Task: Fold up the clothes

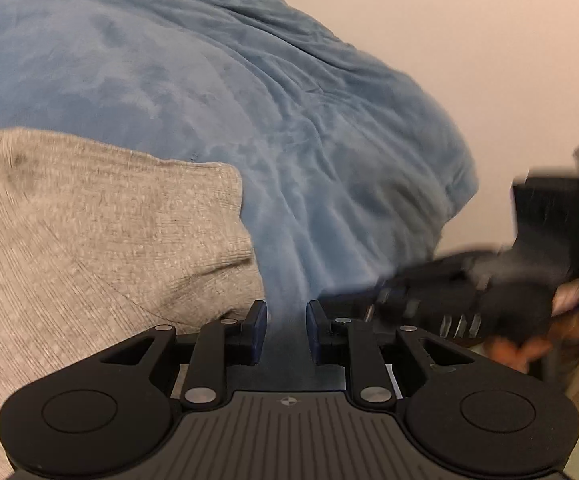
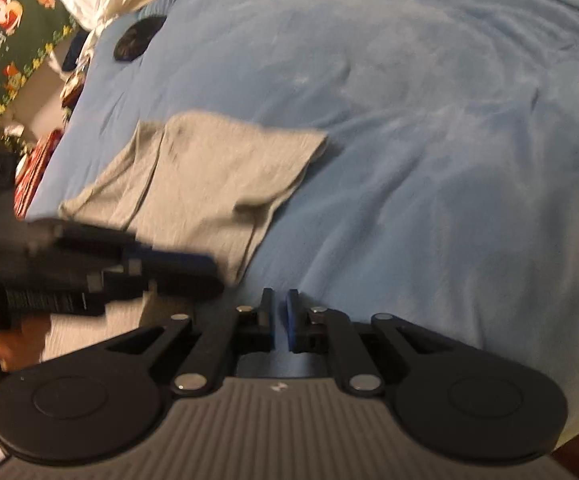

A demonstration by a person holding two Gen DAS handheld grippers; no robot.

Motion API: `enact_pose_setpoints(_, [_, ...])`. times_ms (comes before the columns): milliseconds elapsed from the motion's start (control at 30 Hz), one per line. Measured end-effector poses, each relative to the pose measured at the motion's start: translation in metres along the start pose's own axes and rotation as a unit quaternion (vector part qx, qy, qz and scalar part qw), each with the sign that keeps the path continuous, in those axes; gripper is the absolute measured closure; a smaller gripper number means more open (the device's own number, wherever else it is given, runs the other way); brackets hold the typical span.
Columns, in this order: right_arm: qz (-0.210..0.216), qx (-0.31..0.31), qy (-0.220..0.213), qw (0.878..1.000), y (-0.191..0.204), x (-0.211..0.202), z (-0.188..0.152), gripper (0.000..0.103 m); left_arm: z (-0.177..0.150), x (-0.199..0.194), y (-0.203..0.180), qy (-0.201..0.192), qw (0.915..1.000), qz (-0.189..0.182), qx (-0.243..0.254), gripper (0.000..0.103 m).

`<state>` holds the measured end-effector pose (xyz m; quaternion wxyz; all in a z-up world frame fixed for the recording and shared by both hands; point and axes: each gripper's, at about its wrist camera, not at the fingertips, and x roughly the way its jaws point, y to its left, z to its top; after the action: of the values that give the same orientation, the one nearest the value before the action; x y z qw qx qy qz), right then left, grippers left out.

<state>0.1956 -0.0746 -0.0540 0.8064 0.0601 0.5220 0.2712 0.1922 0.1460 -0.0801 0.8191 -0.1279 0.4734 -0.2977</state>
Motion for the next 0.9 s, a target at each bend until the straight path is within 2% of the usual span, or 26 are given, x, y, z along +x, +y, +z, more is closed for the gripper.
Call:
enact_pose_setpoints(133, [-0.001,-0.007,-0.031,0.999,-0.009,0.004,0.029,0.092,-0.002,-0.003,-0.013,-0.011,0.9985,0.035,0.039,0.081])
enact_pose_setpoints(300, [0.001,-0.03,-0.042,0.999,-0.018,0.023,0.058,0.083,0.0,0.002,-0.021,-0.018,0.9942,0.094,0.048,0.079])
enact_pose_setpoints(367, [0.008,-0.026,-0.042,0.999,-0.021,0.033,0.069,0.081,-0.001,0.011,-0.024,-0.013,0.9917,0.118,0.048,0.079])
enact_pose_setpoints(433, [0.01,-0.022,-0.042,0.999,-0.024,0.046,0.077,0.074,-0.004,0.019,-0.025,-0.009,0.9887,0.143,0.046,0.08])
enact_pose_setpoints(500, [0.012,-0.014,-0.04,0.999,-0.025,0.056,0.083,0.072,-0.007,0.023,-0.024,-0.005,0.9868,0.158,0.038,0.082])
enact_pose_setpoints(533, [0.018,-0.01,-0.035,0.999,-0.026,0.061,0.084,0.078,-0.009,0.025,-0.024,-0.005,0.9861,0.163,0.032,0.093])
enact_pose_setpoints(600, [0.019,-0.014,-0.023,0.999,-0.026,0.071,0.086,0.1,-0.01,0.024,-0.024,-0.01,0.9853,0.169,0.023,0.097])
enact_pose_setpoints(767, [-0.022,-0.019,-0.056,0.998,-0.023,0.063,0.093,0.101,-0.013,0.004,-0.028,-0.038,0.9868,0.157,0.003,0.097])
enact_pose_setpoints(900, [-0.039,-0.032,-0.044,0.998,-0.022,0.077,0.093,0.1,-0.02,0.011,-0.035,-0.03,0.9868,0.159,0.004,0.097])
